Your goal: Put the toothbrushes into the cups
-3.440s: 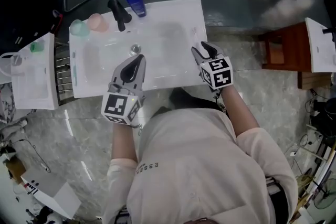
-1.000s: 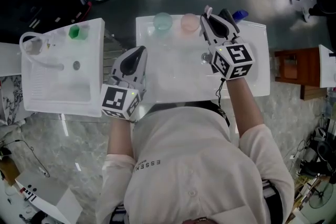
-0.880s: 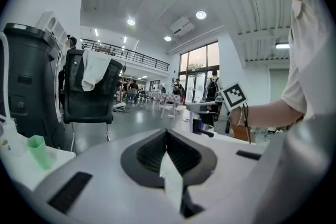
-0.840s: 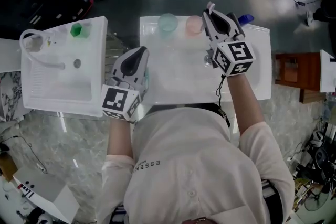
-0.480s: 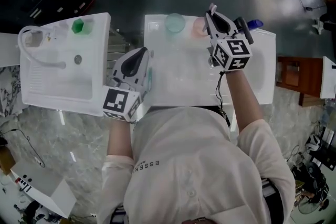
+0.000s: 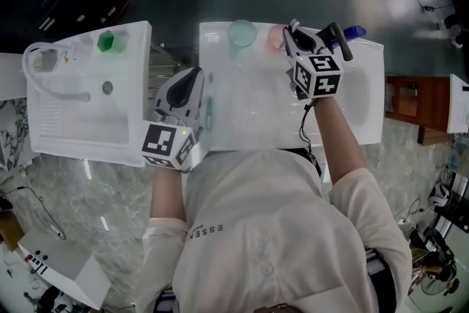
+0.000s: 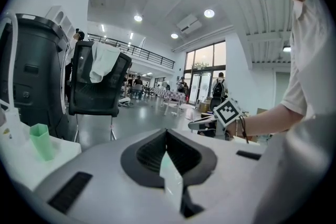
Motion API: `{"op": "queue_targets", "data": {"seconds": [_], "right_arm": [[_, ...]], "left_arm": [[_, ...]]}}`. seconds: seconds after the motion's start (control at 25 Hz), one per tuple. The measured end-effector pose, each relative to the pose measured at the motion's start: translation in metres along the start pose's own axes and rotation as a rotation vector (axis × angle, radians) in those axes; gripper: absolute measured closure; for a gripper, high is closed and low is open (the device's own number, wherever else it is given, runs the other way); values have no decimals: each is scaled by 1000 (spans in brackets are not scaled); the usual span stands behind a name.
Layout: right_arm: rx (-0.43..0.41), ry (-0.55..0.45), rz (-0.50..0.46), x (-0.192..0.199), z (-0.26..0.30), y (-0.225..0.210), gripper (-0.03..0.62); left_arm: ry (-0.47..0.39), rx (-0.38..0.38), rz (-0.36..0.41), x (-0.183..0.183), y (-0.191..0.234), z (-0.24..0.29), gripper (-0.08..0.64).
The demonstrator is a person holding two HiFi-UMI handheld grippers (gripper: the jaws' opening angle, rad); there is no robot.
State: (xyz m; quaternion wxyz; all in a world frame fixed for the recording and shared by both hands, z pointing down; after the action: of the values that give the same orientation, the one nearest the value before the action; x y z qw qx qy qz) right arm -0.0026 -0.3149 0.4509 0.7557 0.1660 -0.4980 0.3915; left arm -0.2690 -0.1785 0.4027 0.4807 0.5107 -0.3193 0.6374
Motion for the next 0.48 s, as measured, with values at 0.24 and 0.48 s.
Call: {"op": "queue_targets", "data": {"seconds": [0.24,0.48], "right_arm": [[60,-44,-3,-4,-8,-3,350],[19,-82,-46,-13,-37,13,350]], "left_arm": [[-8,7,-14,0,-4,1,558],[-28,13,-19,-9,-21,-5,558]]}}
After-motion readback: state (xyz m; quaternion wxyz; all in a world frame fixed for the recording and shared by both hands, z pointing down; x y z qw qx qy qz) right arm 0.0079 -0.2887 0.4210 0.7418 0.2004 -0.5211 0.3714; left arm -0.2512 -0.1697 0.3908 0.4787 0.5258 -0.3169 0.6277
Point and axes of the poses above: the fingertips, and each gripper's own axes: z forward along the fingers, y to its left, x out of its underside, the point moved 7 cm from there along -z, backward along the fingers, and after that the axes turned 10 degrees about -x, right-handed, at the moved point
